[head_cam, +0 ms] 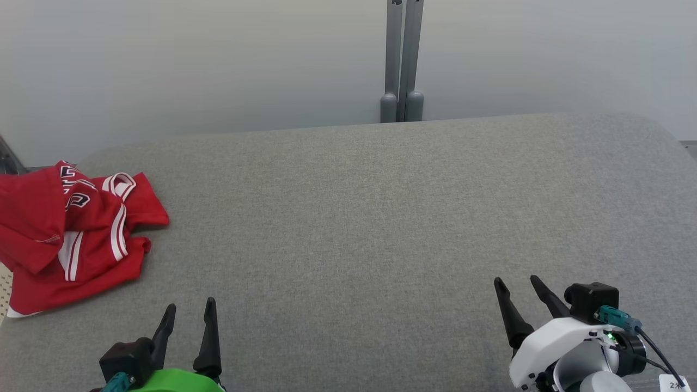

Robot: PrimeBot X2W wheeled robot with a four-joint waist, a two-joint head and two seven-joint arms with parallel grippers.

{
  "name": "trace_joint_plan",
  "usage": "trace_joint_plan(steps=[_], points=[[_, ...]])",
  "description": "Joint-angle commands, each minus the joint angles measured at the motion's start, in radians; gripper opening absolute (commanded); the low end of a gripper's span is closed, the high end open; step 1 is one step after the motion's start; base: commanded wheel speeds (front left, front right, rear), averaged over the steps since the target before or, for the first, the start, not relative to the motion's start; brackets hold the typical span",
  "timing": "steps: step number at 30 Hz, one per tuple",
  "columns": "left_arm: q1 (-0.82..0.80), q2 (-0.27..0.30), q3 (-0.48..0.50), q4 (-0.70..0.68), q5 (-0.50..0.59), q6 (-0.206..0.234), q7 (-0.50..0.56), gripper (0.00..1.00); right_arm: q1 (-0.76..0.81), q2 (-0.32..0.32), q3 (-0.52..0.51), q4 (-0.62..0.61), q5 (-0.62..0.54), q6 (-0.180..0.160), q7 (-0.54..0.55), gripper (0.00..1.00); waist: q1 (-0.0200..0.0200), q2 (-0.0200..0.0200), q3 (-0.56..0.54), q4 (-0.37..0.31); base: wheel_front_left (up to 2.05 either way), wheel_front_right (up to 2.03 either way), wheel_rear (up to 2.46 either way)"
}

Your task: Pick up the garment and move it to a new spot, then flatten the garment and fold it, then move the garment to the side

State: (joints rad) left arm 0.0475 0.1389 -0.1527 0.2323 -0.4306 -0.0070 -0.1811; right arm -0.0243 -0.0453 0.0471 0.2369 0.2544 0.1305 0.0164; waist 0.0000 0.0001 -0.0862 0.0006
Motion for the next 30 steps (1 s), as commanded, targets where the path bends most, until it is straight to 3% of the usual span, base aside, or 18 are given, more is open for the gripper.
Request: trace_joint_plan(steps=[1,21,30], points=[[0.007,0.008,0.000,-0.007,0.019,0.006,-0.008,1.00,-0.008,-0.006,0.003,0.000,-0.020,0.000,-0.005,1.00,0.0000,-0.0001,-0.001,0.000,0.00,0.00,0.00],[0.027,0.026,-0.029,-0.011,0.120,0.028,-0.041,1.00,-0.018,-0.007,0.030,0.015,-0.159,0.000,-0.015,1.00,0.0000,-0.0001,-0.014,0.002,0.00,0.00,0.00],[0.028,0.023,-0.030,-0.005,0.098,0.033,-0.034,1.00,-0.013,-0.007,0.031,0.023,-0.152,0.000,-0.014,1.00,0.0000,-0.0001,-0.021,0.002,0.00,0.00,0.00]])
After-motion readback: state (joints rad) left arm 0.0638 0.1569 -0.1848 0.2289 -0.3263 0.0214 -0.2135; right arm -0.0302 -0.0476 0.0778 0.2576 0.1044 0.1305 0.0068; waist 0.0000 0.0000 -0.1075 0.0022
